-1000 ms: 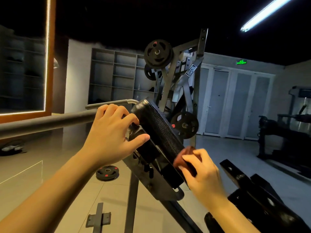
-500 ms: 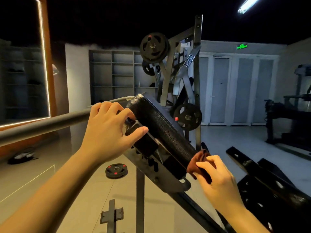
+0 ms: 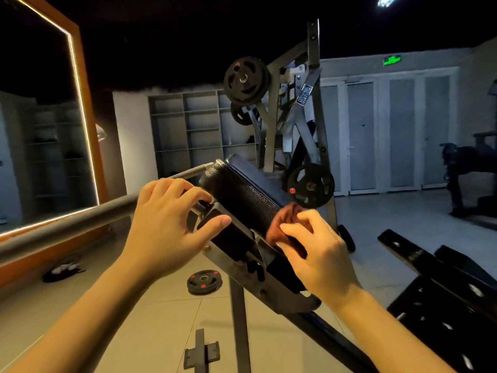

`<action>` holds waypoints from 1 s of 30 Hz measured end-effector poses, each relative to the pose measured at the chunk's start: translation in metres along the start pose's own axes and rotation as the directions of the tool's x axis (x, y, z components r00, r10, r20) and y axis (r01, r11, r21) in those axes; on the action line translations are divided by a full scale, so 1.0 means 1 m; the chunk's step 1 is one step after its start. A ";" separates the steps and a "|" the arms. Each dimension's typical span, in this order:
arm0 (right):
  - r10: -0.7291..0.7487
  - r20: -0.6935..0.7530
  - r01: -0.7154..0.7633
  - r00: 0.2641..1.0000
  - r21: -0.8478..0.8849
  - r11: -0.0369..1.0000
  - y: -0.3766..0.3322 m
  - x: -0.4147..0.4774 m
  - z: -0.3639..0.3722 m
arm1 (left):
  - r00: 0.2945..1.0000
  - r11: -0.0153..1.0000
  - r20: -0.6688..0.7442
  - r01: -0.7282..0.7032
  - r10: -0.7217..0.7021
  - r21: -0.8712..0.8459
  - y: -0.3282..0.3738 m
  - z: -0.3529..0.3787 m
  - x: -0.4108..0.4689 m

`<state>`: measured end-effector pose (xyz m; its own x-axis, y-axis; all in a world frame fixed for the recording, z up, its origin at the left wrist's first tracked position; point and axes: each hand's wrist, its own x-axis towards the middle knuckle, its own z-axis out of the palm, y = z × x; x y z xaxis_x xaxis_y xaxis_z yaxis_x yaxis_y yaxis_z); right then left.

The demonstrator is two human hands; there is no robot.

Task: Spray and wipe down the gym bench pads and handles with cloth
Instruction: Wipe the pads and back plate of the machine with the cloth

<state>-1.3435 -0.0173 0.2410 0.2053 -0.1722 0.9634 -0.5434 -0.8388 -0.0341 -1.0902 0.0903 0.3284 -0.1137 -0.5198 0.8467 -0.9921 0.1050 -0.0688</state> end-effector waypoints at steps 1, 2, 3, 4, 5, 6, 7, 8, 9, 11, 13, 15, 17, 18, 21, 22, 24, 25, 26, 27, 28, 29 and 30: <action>0.024 0.021 -0.023 0.999 -0.038 0.999 0.013 -0.027 -0.008 | 1.000 1.000 -0.008 0.001 -0.001 0.003 0.002 0.002 0.000; 0.057 0.046 -0.054 0.997 -0.070 0.996 0.023 -0.050 -0.015 | 1.000 1.000 -0.016 0.007 -0.007 0.010 0.003 0.004 0.000; 0.089 0.071 -0.083 0.993 -0.090 0.992 0.030 -0.068 -0.021 | 1.000 1.000 -0.021 0.013 -0.013 0.019 0.004 0.006 0.000; 0.111 0.092 -0.102 0.989 -0.102 0.990 0.035 -0.080 -0.026 | 1.000 1.000 -0.024 0.017 -0.016 0.025 0.004 0.007 0.000; 0.120 0.100 -0.109 0.988 -0.109 0.988 0.037 -0.084 -0.029 | 1.000 0.999 -0.023 0.017 -0.017 0.029 0.005 0.008 0.001; 0.116 0.095 -0.106 0.989 -0.106 0.989 0.036 -0.079 -0.029 | 1.000 0.999 -0.022 0.018 -0.018 0.029 0.005 0.008 0.001; 0.102 0.077 -0.095 0.992 -0.091 0.991 0.030 -0.067 -0.026 | 1.000 0.999 -0.020 0.021 -0.021 0.027 0.006 0.008 0.001; 0.080 0.045 -0.077 0.996 -0.067 0.995 0.022 -0.048 -0.021 | 1.000 0.999 -0.019 0.024 -0.024 0.023 0.006 0.007 0.002; 0.051 0.008 -0.050 0.999 -0.039 0.998 0.012 -0.024 -0.013 | 0.999 0.999 -0.018 0.029 -0.028 0.016 0.007 0.007 0.002; -0.005 -0.049 0.006 0.999 0.019 1.000 -0.014 0.029 0.004 | 0.999 0.999 -0.010 0.037 -0.037 -0.001 0.009 0.005 0.002; -0.046 -0.068 0.048 0.997 0.036 0.998 -0.037 0.072 0.019 | 0.999 0.999 0.004 0.044 -0.044 -0.015 0.009 0.003 0.002; -0.054 -0.060 0.057 0.997 0.043 0.997 -0.045 0.086 0.025 | 0.999 0.999 0.013 0.046 -0.046 -0.016 0.008 -0.001 0.002; -0.034 -0.036 0.035 0.999 0.047 0.998 -0.034 0.066 0.019 | 1.000 1.000 0.019 0.020 -0.019 -0.001 0.006 -0.004 0.001; -0.021 -0.024 0.021 0.999 0.035 0.999 -0.024 0.046 0.014 | 1.000 1.000 0.012 0.003 -0.003 0.004 0.005 -0.004 0.001; 0.048 0.033 -0.046 0.998 -0.058 0.997 0.015 -0.033 -0.011 | 1.000 1.000 -0.021 0.006 -0.006 -0.001 0.006 0.002 0.001; 0.079 0.061 -0.073 0.995 -0.093 0.993 0.025 -0.055 -0.019 | 0.999 1.000 -0.030 0.019 -0.019 -0.001 0.007 0.005 0.001; 0.109 0.098 -0.095 0.989 -0.139 0.986 0.034 -0.075 -0.029 | 0.998 0.999 -0.043 0.037 -0.037 0.008 0.009 0.009 0.001; 0.102 0.102 -0.087 0.990 -0.143 0.986 0.033 -0.072 -0.029 | 0.998 0.999 -0.047 0.040 -0.040 0.008 0.009 0.010 0.001; 0.085 0.091 -0.073 0.992 -0.132 0.989 0.028 -0.061 -0.027 | 0.998 0.999 -0.050 0.041 -0.041 0.004 0.009 0.010 0.001; 0.063 0.074 -0.054 0.995 -0.111 0.992 0.019 -0.043 -0.022 | 0.998 0.999 -0.051 0.041 -0.041 0.000 0.009 0.009 0.000; 0.035 0.051 -0.031 0.998 -0.086 0.996 0.008 -0.020 -0.014 | 0.998 0.999 -0.050 0.043 -0.043 0.000 0.009 0.009 0.000; 0.004 0.027 -0.002 1.000 -0.060 0.998 -0.004 0.006 -0.005 | 0.998 0.999 -0.047 0.046 -0.046 0.001 0.009 0.008 0.001; -0.028 0.006 0.028 1.000 -0.033 0.999 -0.017 0.033 0.003 | 0.998 0.999 -0.043 0.047 -0.047 0.000 0.009 0.008 0.001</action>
<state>-1.3247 -0.0105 0.2726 0.2251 -0.1522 0.9624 -0.5643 -0.8256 0.0014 -1.0996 0.0841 0.3243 -0.0643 -0.4876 0.8707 -0.9963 0.0805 -0.0285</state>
